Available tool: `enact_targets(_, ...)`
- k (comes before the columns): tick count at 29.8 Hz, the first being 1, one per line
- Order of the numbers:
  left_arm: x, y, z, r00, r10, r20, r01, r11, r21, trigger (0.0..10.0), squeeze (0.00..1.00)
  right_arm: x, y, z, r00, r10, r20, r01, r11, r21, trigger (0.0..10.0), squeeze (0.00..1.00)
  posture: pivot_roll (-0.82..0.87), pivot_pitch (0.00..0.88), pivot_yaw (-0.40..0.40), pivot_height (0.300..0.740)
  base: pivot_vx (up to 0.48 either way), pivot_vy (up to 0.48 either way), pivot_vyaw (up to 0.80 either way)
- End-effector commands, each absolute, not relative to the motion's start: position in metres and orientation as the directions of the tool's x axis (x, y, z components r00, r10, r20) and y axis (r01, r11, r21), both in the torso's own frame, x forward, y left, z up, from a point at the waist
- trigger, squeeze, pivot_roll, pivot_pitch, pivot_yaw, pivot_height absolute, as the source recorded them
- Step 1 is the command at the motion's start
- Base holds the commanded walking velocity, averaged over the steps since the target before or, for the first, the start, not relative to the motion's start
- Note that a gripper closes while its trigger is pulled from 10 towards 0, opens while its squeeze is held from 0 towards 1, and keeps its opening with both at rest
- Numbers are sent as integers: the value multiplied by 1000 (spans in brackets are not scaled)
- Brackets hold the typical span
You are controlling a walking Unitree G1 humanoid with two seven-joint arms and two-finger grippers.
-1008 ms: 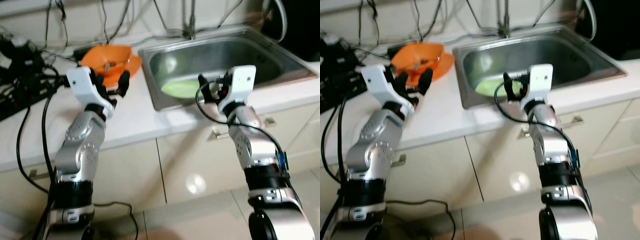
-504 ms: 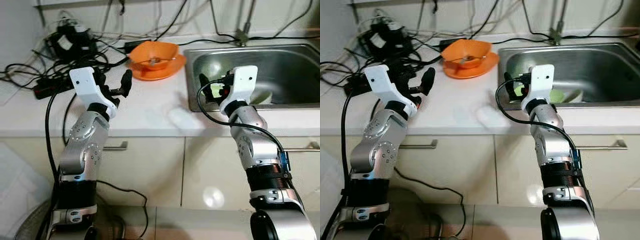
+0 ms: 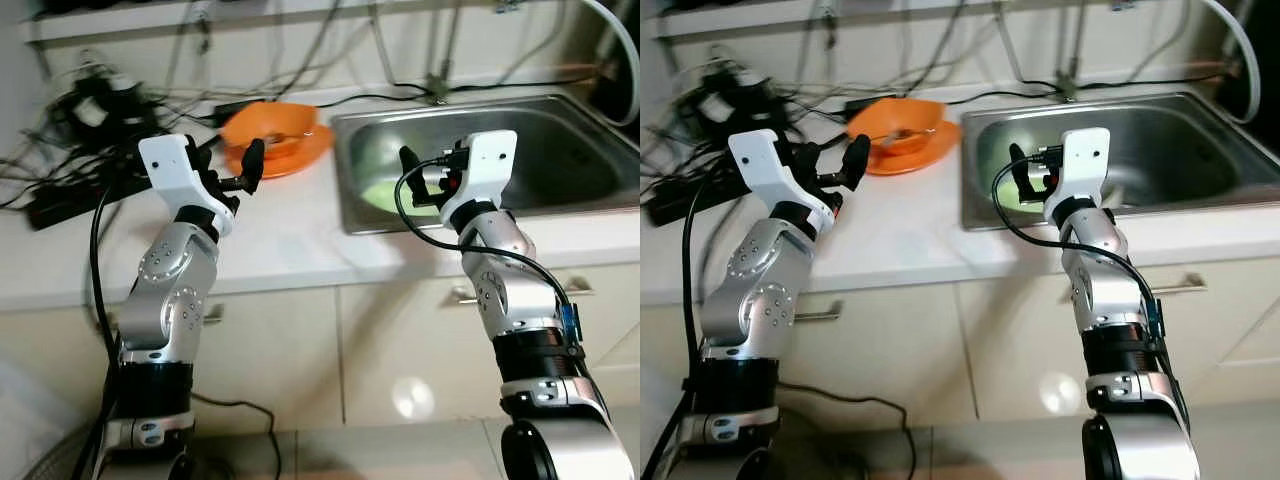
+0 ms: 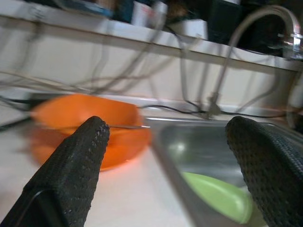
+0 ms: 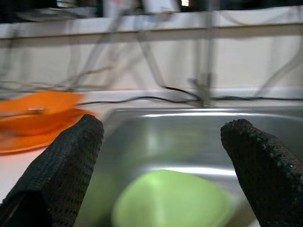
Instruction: Kitchen organization
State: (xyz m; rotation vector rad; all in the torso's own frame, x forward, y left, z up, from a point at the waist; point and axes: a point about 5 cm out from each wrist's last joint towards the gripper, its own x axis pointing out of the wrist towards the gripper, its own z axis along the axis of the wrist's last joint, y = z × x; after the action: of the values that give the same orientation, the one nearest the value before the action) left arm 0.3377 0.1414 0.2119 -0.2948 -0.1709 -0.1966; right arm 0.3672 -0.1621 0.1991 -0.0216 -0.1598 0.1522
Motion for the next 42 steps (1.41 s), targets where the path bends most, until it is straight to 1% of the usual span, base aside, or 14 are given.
enact_targets(1, 338, 154, 212, 973, -121, 196, 173, 945, -276, 10000, 0, 368, -152, 203, 969, 182, 169, -180, 983, -26, 10000, 0, -94, 0, 102, 740, 0, 0, 0)
enact_targets(10, 336, 158, 212, 974, -105, 201, 160, 946, -280, 10000, 0, 368, -151, 201, 969, 189, 161, -187, 982, -27, 10000, 0, -92, 0, 97, 740, 0, 0, 0)
enact_targets(19, 335, 163, 215, 973, -63, 221, 127, 950, -287, 10000, 0, 367, -150, 201, 967, 198, 162, -196, 980, -27, 10000, 0, -91, 0, 97, 740, 0, 0, 0)
enact_targets(20, 336, 167, 216, 975, -41, 220, 107, 949, -296, 10000, 0, 367, -150, 201, 967, 198, 162, -196, 980, -28, 10000, 0, -91, 0, 98, 740, 352, 0, 0)
enact_targets(23, 336, 168, 216, 975, -33, 218, 99, 949, -299, 10000, 0, 367, -150, 201, 967, 199, 162, -197, 980, -28, 10000, 0, -91, 0, 98, 740, 359, 0, 0)
enact_targets(42, 334, 168, 216, 974, -35, 224, 102, 951, -293, 10000, 0, 366, -147, 201, 964, 208, 164, -206, 978, -31, 10000, 0, -87, 0, 97, 740, 420, 0, 0)
